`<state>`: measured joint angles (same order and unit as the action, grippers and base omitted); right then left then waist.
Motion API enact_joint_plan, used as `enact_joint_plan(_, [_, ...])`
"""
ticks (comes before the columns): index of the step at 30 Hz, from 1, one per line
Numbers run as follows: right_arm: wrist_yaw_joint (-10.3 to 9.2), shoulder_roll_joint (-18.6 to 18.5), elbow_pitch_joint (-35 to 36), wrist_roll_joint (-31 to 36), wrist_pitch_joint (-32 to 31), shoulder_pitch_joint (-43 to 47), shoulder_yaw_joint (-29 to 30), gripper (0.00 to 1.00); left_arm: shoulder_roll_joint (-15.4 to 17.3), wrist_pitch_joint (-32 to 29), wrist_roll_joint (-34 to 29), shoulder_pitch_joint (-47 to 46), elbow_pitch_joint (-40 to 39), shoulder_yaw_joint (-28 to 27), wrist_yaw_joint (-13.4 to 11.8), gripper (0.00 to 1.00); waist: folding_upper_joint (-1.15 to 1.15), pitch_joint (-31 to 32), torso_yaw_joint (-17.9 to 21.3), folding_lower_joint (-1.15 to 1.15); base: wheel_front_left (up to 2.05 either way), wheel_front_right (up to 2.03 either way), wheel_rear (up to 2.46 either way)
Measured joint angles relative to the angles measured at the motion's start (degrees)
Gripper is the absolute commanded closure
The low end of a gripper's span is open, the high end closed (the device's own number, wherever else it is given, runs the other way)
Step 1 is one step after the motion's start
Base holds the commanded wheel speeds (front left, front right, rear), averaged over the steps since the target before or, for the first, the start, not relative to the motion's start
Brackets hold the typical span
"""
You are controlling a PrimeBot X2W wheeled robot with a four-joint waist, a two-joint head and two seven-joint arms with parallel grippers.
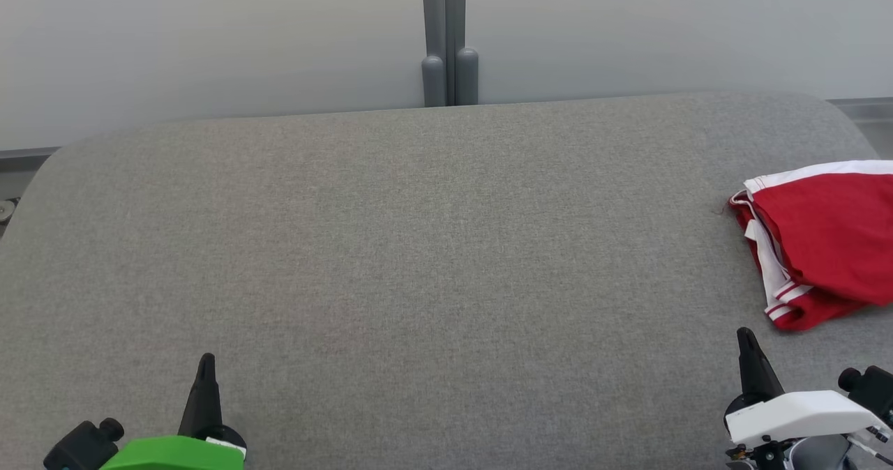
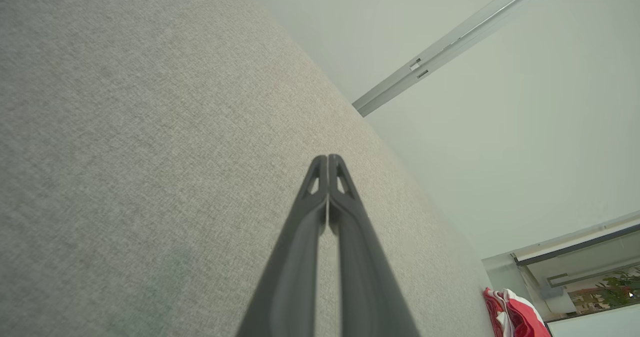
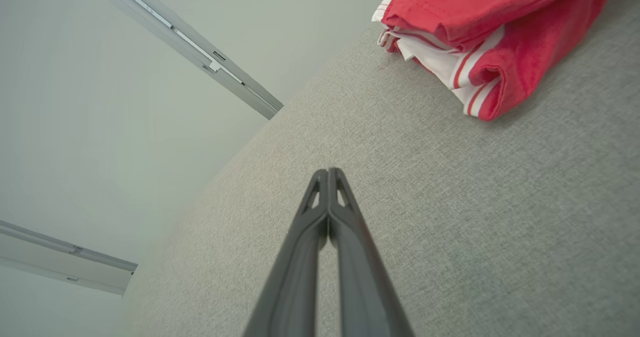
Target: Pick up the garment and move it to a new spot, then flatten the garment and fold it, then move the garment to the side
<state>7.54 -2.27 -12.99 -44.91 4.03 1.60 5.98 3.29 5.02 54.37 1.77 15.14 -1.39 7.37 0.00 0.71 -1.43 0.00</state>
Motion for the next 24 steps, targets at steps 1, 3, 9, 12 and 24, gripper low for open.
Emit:
enact_joint_plan(1, [0.00, 0.0, 0.0, -0.8, -0.2, -0.1, 0.0, 1.00, 0.0, -0.3, 0.6, -0.1, 0.0, -0.1, 0.0, 1.00, 0.00, 0.0, 0.0, 0.00, 0.00, 0.00, 0.00])
enact_joint_plan(3, [0.00, 0.0, 0.0, -2.4, -0.5, -0.4, 0.0, 1.00, 0.0, -0.5, 2.1, -0.3, -0.1, -0.2, 0.0, 1.00, 0.00, 0.0, 0.1, 0.00, 0.00, 0.00, 0.00])
enact_joint_plan(9, [-0.01, -0.1, 0.0, -7.8, -1.8, -1.2, 0.1, 1.00, 0.1, -1.7, 6.6, -1.3, -0.3, -0.5, 0.0, 1.00, 0.00, -0.1, 0.2, 0.00, 0.00, 0.00, 0.00])
enact_joint_plan(12, [-0.01, -0.1, 0.0, -9.2, -2.1, -1.4, 0.1, 1.00, 0.1, -2.0, 7.6, -1.3, -0.3, -0.6, 0.0, 1.00, 0.00, -0.1, 0.2, 0.00, 0.00, 0.00, 0.00])
enact_joint_plan(24, [-0.05, -0.2, -0.1, -17.7, -4.0, -2.6, 0.3, 1.00, 0.1, -3.9, 14.5, -2.5, -0.5, -1.3, 0.0, 1.00, 0.00, -0.3, 0.4, 0.00, 0.00, 0.00, 0.00])
